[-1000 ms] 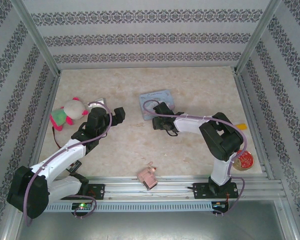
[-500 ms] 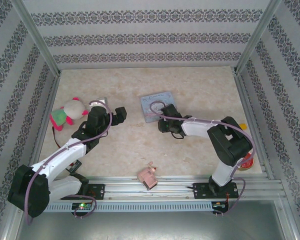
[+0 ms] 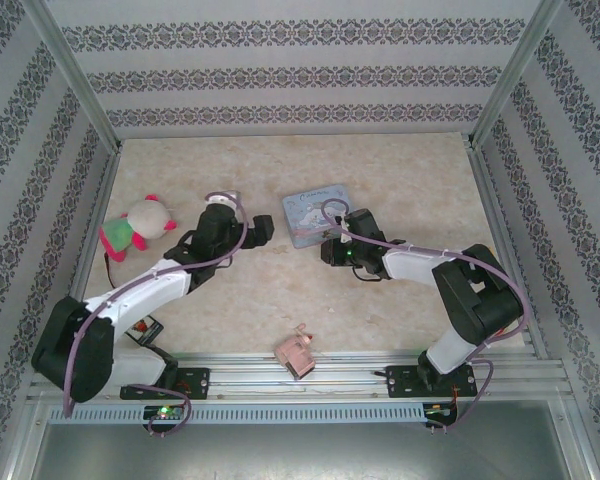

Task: Unlock the padlock with the key

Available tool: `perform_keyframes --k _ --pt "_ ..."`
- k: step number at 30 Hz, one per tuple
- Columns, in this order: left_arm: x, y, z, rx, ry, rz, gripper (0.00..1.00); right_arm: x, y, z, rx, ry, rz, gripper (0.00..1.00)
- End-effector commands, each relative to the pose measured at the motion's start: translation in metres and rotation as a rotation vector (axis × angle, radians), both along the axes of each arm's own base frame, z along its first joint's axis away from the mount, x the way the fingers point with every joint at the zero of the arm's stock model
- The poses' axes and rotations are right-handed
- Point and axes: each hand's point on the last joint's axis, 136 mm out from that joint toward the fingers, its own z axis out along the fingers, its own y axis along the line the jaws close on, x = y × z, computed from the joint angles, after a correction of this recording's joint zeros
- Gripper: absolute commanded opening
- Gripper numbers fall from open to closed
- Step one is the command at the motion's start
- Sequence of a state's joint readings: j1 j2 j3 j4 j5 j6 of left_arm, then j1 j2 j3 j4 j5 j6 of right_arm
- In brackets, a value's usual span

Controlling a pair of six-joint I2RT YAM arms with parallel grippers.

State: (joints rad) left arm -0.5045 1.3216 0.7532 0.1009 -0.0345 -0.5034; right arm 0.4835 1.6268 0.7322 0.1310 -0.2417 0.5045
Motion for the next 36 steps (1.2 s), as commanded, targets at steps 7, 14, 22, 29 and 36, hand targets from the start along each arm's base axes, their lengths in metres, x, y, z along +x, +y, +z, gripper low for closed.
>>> perform_keyframes --k 7,14,22,29,36 --pt "0.014 -0.043 -0.016 0.152 0.012 -0.106 0.99 0.01 0.002 0.022 0.152 -0.026 -0.066 0.29" --pt "0.031 -0.071 -0.03 0.16 0.034 -0.143 0.99 0.015 0.0 0.023 0.23 -0.009 -0.124 0.28" --pt "0.033 -0.074 -0.063 0.219 0.116 -0.131 0.99 0.02 -0.007 0.023 0.268 -0.007 -0.2 0.28" --pt "0.031 -0.068 -0.081 0.258 0.16 -0.116 0.99 0.026 -0.012 0.019 0.281 0.0 -0.246 0.28" --pt "0.031 -0.07 -0.088 0.258 0.178 -0.117 0.99 0.029 -0.016 0.016 0.294 -0.001 -0.288 0.27"
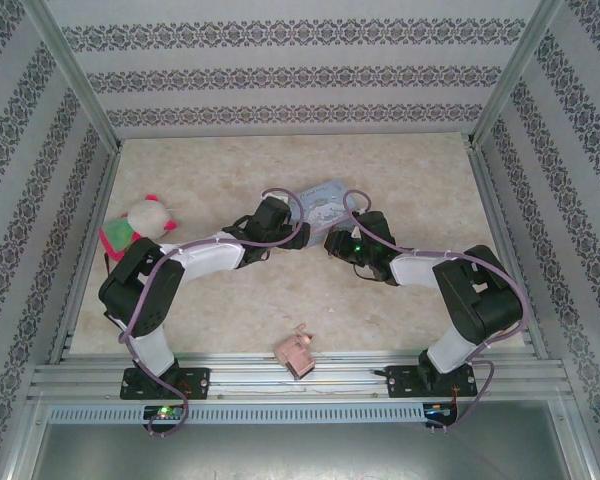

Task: Unlock the padlock with the key

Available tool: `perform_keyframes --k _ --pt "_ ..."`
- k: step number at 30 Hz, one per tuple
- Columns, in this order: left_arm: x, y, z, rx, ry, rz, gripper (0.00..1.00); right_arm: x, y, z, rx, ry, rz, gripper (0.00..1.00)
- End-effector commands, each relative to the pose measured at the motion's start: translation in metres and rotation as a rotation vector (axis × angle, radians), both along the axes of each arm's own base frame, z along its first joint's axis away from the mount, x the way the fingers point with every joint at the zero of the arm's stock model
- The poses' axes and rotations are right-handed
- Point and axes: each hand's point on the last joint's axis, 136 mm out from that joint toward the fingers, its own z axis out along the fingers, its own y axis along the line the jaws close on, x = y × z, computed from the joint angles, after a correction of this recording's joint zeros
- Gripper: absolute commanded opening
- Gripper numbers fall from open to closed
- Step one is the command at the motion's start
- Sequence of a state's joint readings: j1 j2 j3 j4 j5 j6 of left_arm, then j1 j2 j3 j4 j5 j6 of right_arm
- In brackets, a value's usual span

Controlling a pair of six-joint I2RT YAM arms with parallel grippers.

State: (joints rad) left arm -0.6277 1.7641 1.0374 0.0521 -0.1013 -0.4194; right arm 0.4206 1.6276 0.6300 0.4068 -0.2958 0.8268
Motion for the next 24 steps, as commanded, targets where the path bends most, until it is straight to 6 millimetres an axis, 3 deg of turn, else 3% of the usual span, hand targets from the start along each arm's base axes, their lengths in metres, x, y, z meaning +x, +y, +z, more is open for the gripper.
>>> perform_keyframes --k 1,24 --pt "-0.006 0.004 -0.017 0.056 0.049 0.004 0.99 0.011 -0.009 0.004 0.016 -0.036 -0.063 0.27" --pt "-0.016 0.013 -0.031 0.078 0.084 0.017 0.99 0.031 -0.039 -0.007 0.019 -0.055 -0.253 0.27"
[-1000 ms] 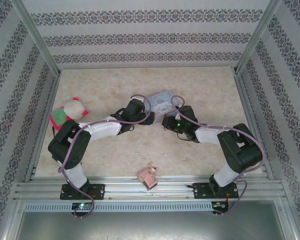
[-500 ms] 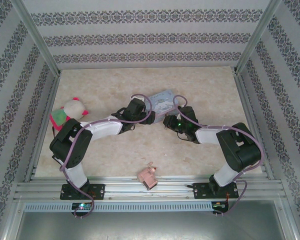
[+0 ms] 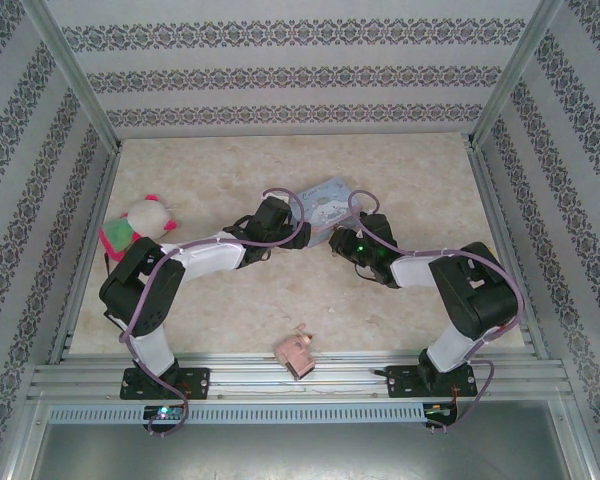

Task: Unlock the padlock with the key

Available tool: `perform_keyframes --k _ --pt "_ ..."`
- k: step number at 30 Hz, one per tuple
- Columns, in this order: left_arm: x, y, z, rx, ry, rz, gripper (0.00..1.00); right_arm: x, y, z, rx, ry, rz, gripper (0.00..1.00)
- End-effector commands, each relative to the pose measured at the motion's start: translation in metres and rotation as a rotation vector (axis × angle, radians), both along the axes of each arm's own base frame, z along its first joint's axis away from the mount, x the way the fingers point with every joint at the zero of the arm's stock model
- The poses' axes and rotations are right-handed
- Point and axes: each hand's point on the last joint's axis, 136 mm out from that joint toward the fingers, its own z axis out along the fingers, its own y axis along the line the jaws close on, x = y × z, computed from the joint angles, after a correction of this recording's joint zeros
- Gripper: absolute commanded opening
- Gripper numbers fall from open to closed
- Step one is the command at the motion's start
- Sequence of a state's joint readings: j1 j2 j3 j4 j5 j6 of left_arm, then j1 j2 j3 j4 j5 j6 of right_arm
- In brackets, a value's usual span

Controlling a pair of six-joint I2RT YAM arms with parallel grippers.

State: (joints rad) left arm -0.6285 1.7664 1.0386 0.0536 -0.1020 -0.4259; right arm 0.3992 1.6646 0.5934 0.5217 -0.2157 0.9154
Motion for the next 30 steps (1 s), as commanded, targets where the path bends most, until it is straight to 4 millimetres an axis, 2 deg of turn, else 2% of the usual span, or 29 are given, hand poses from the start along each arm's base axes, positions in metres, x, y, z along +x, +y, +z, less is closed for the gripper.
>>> perform_keyframes --k 1,8,11,15,19,21,24,27,30 --pt "-0.016 0.014 -0.031 0.084 0.085 0.013 0.99 0.018 -0.023 0.001 -0.004 -0.048 -0.13 0.27" --pt "-0.017 0.014 -0.031 0.081 0.085 0.015 0.99 0.027 -0.027 0.006 0.028 -0.074 -0.167 0.33" --pt "-0.016 0.012 -0.021 0.053 0.07 0.017 0.99 0.027 -0.025 0.007 0.022 -0.072 -0.149 0.35" --pt "-0.013 0.01 0.011 -0.008 0.005 0.034 0.99 0.021 -0.029 0.002 -0.015 -0.053 -0.141 0.41" --pt "-0.008 0.001 0.051 -0.035 -0.098 0.026 0.99 0.015 -0.034 -0.003 -0.056 -0.036 -0.135 0.42" --pt "-0.004 -0.006 0.062 -0.014 -0.128 0.009 0.99 0.013 -0.036 -0.005 -0.07 -0.025 -0.135 0.42" --pt "0.001 -0.02 0.063 0.052 -0.139 -0.023 0.99 0.011 -0.039 -0.008 -0.08 -0.013 -0.137 0.43" --pt "0.003 -0.036 0.052 0.125 -0.127 -0.067 0.99 0.011 -0.039 -0.007 -0.08 -0.016 -0.13 0.4" --pt "0.006 -0.047 0.039 0.191 -0.111 -0.1 0.99 0.012 -0.04 -0.005 -0.076 -0.02 -0.129 0.45"
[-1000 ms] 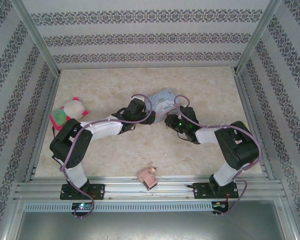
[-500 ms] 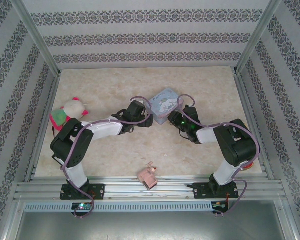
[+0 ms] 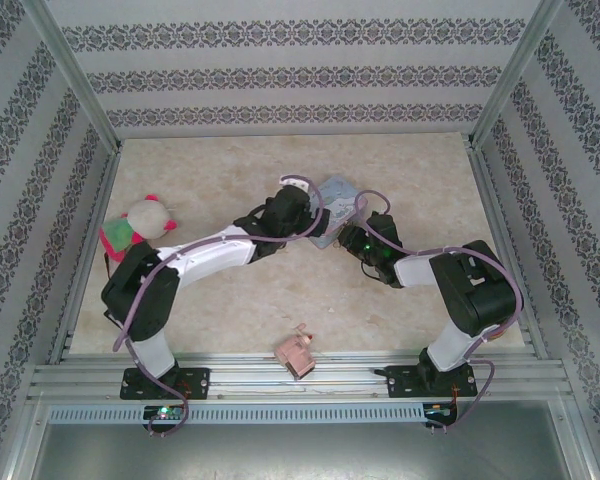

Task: Unlock the padlock with the key

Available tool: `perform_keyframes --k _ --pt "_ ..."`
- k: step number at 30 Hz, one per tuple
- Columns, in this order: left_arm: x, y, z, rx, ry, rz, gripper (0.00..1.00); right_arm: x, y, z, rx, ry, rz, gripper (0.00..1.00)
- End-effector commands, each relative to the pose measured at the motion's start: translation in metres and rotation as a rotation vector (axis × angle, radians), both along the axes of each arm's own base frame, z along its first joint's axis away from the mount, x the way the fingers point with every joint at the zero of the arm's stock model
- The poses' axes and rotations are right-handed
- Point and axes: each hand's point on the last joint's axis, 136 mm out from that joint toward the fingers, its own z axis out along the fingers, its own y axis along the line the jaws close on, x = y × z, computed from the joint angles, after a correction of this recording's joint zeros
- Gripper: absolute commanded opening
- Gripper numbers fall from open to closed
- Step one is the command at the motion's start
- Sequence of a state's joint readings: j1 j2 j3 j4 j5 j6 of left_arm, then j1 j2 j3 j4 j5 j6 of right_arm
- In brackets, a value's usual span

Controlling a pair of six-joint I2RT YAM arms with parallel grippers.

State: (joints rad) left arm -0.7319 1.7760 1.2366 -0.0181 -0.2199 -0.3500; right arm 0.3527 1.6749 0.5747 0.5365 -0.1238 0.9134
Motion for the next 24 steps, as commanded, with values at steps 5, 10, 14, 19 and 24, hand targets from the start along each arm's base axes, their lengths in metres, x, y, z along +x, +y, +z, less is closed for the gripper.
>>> perform_keyframes --k 5,10,14,19,24 --pt "-0.002 -0.006 -0.052 0.265 0.1 -0.056 0.99 -0.001 -0.007 0.009 -0.039 -0.009 0.013 0.49" --pt "-0.008 0.003 -0.07 0.335 0.139 -0.062 0.99 -0.006 -0.01 0.008 -0.079 0.015 0.029 0.5" --pt "-0.011 0.023 -0.081 0.426 0.15 -0.031 0.99 -0.008 -0.008 0.009 -0.09 0.023 0.048 0.52" --pt "-0.014 0.035 -0.089 0.453 0.169 -0.015 0.99 -0.007 0.002 0.021 -0.072 -0.004 0.067 0.56" --pt "-0.016 0.033 -0.091 0.428 0.178 -0.023 0.99 -0.002 0.015 0.031 -0.059 -0.028 0.089 0.57"
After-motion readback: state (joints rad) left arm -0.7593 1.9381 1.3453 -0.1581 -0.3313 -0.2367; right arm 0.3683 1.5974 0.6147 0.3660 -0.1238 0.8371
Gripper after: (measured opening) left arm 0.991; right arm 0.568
